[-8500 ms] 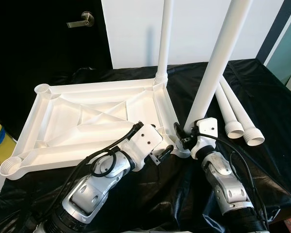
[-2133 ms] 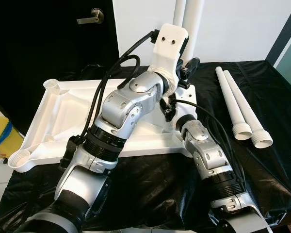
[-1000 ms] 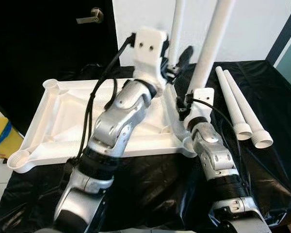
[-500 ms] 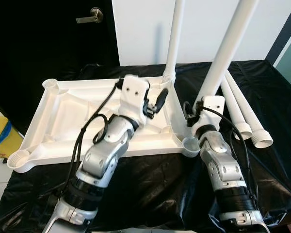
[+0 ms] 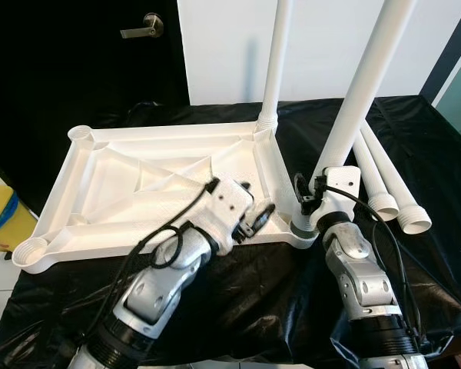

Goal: Building children table

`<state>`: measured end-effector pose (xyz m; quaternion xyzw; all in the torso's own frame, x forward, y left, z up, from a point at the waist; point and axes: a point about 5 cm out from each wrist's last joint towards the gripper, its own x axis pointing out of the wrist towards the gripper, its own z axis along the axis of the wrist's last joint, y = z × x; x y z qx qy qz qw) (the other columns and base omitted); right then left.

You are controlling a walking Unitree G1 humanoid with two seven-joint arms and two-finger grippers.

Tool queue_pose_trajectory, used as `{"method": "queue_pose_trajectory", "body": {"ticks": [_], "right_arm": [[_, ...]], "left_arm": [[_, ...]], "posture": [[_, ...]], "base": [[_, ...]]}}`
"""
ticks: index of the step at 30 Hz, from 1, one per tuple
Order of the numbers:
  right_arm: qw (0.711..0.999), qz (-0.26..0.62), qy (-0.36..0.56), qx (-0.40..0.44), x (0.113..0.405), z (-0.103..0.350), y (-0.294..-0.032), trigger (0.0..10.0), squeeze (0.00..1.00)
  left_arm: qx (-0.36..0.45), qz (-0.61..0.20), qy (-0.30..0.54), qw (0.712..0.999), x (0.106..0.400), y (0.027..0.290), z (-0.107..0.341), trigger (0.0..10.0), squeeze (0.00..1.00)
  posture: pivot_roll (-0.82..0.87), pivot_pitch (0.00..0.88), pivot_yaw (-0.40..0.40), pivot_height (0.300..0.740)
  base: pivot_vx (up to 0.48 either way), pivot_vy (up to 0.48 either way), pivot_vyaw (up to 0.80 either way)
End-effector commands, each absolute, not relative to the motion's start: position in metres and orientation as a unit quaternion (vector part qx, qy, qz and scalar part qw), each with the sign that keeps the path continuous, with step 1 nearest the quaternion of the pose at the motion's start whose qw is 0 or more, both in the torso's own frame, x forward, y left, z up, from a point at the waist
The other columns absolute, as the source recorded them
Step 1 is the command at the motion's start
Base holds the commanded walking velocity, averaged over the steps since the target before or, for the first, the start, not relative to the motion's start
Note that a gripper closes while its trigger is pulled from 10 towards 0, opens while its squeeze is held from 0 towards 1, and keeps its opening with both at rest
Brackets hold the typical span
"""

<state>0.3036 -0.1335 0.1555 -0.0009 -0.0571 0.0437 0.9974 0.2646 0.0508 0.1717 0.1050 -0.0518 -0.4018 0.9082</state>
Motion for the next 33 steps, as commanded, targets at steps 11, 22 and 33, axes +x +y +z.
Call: {"method": "queue_pose_trajectory", "body": {"ticks": [11, 22, 33], "right_arm": [[0.997, 0.067, -0.028, -0.011, 0.293, 0.137, -0.125, 10.0, 0.0], [0.997, 0.073, -0.019, -0.027, 0.292, 0.127, -0.128, 10.0, 0.0], [0.986, 0.154, -0.048, -0.05, 0.286, 0.119, -0.118, 10.0, 0.0]], "left_arm": [[0.11, -0.481, 0.011, 0.87, 0.245, 0.048, 0.152, 10.0, 0.0], [0.117, -0.479, 0.003, 0.87, 0.247, 0.05, 0.157, 10.0, 0.0], [0.121, -0.472, -0.005, 0.873, 0.25, 0.05, 0.163, 10.0, 0.0]], "posture": [[-0.03, 0.028, -0.013, 0.74], [-0.03, 0.031, -0.01, 0.74], [-0.02, 0.04, 0.0, 0.74]], "base": [[0.0, 0.0, 0.0], [0.0, 0.0, 0.0], [0.0, 0.0, 0.0]]}}
